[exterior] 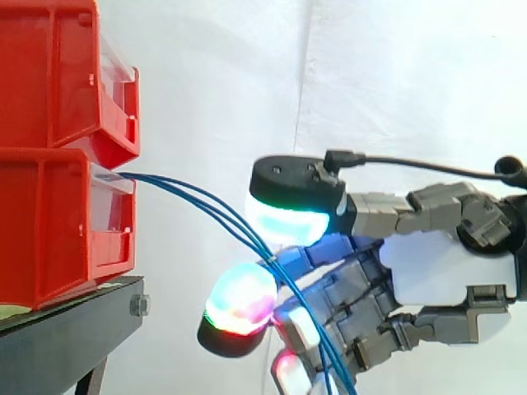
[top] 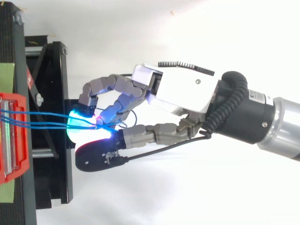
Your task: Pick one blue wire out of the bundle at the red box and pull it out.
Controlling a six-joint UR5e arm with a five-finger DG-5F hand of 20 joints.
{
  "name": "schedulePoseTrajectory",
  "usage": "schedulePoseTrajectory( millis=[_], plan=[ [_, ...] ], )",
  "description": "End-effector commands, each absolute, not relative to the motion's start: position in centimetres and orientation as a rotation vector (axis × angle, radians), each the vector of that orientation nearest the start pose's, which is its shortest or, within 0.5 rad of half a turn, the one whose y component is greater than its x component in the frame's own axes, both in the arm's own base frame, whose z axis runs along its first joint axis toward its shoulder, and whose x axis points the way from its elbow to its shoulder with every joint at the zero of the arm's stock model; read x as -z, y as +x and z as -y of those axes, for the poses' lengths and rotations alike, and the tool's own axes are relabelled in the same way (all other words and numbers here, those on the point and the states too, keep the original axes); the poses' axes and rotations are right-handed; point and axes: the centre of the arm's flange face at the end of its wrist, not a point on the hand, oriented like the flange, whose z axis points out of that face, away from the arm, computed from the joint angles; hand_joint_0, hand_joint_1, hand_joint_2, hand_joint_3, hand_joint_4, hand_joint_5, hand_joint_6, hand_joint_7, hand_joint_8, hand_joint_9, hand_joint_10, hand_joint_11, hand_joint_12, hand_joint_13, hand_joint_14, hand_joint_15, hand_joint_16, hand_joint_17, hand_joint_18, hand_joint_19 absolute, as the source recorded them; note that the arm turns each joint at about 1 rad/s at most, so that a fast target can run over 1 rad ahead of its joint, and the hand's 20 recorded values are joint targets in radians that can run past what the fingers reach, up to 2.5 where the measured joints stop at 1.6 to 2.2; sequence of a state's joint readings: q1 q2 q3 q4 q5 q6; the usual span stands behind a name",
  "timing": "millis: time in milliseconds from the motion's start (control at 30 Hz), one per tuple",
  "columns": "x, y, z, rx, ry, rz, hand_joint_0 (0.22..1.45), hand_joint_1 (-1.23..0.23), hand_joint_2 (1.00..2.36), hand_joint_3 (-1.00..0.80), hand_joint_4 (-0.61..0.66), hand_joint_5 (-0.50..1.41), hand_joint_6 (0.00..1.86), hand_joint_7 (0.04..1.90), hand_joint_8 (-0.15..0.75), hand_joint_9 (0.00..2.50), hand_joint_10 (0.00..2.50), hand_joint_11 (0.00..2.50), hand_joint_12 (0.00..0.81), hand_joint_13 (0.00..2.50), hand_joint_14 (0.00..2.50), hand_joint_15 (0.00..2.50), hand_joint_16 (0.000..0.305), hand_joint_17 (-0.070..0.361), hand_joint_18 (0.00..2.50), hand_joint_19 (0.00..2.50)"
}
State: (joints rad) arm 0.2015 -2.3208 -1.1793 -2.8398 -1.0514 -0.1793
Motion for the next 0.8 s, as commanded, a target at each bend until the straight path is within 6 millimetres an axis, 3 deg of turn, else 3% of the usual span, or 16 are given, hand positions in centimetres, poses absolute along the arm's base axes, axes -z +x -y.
schedulePoseTrajectory(
  millis=[0,433,600,767],
  plan=[
    [-22.5,75.5,4.0,-0.78,1.264,-1.129,0.51,-0.59,1.01,-0.4,0.27,-0.14,0.63,1.01,0.363,0.94,0.01,1.06,0.438,0.93,0.02,0.68,0.058,0.131,0.78,0.66],
    [-22.5,75.5,5.2,-0.789,1.258,-1.136,0.56,-0.62,1.01,-0.25,0.23,-0.15,0.7,0.93,0.35,0.94,0.01,1.07,0.425,0.93,0.02,0.68,0.055,0.124,0.77,0.68],
    [-24.6,75.1,5.6,-0.777,1.235,-1.134,0.57,-0.64,1.01,-0.22,0.23,-0.16,0.74,0.88,0.36,0.95,0.01,1.08,0.432,0.95,0.02,0.68,0.057,0.129,0.79,0.66],
    [-25.0,74.9,5.6,-0.737,1.205,-1.168,0.59,-0.65,1.01,-0.17,0.24,-0.18,0.82,0.8,0.374,0.96,0.01,1.06,0.442,0.97,0.02,0.68,0.06,0.135,0.83,0.64]
  ],
)
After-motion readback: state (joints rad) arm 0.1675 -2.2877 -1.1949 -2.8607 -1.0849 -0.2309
